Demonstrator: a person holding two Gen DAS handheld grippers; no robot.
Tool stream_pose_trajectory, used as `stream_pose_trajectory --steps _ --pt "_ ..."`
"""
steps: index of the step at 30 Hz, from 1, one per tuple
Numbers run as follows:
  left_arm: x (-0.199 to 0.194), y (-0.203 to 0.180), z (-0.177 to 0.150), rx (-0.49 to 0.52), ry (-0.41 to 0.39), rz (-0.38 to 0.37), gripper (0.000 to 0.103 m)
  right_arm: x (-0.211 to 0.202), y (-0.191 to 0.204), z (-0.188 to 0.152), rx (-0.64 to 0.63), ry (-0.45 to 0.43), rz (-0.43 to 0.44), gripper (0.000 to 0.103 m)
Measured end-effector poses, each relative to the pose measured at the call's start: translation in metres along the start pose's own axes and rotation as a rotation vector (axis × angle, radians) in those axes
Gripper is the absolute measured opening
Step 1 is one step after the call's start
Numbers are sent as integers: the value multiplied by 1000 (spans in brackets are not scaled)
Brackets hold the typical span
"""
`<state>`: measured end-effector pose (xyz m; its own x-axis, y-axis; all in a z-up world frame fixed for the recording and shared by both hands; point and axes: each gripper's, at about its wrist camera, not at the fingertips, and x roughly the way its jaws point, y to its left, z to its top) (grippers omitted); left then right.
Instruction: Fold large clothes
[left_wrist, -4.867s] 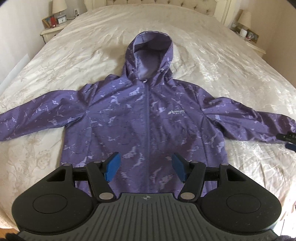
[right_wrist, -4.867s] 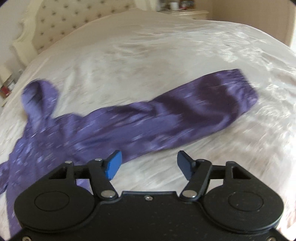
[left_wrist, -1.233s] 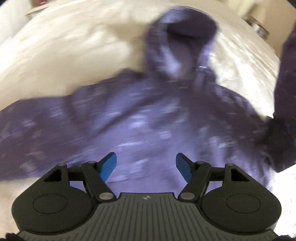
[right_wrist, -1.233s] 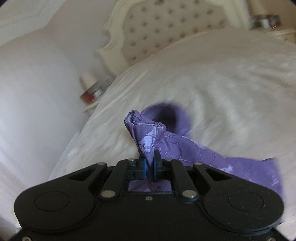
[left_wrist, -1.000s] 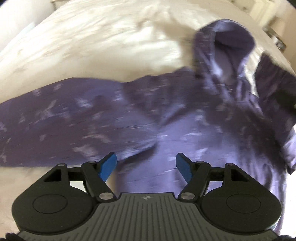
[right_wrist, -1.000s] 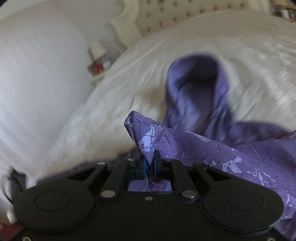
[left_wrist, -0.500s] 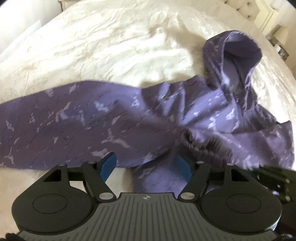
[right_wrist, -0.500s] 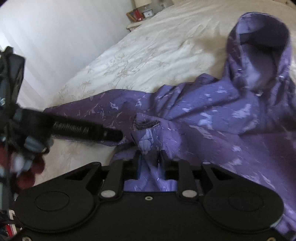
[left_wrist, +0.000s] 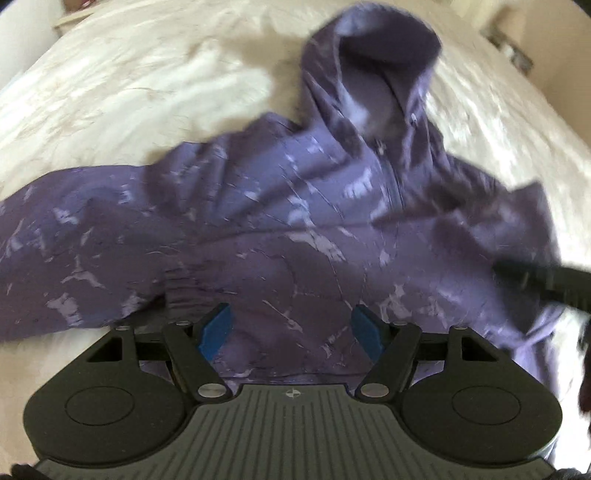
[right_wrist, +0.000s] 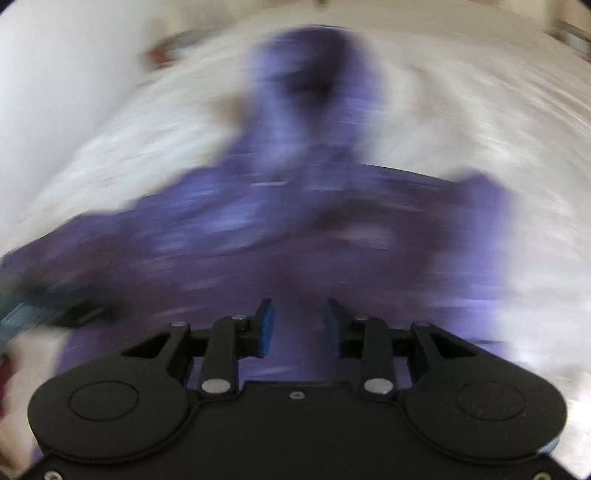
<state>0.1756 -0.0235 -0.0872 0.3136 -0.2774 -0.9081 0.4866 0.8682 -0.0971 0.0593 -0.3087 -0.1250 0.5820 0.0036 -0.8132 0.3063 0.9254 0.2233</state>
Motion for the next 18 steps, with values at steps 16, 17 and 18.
stream_pose_trajectory --steps 16,17,18 --pt "56 -28 7 163 44 65 71 -29 -142 52 526 -15 34 43" --pt "56 -29 7 170 43 67 71 -22 -150 59 569 11 52 43" --pt "56 -29 7 175 42 68 71 -13 -155 65 601 39 68 42"
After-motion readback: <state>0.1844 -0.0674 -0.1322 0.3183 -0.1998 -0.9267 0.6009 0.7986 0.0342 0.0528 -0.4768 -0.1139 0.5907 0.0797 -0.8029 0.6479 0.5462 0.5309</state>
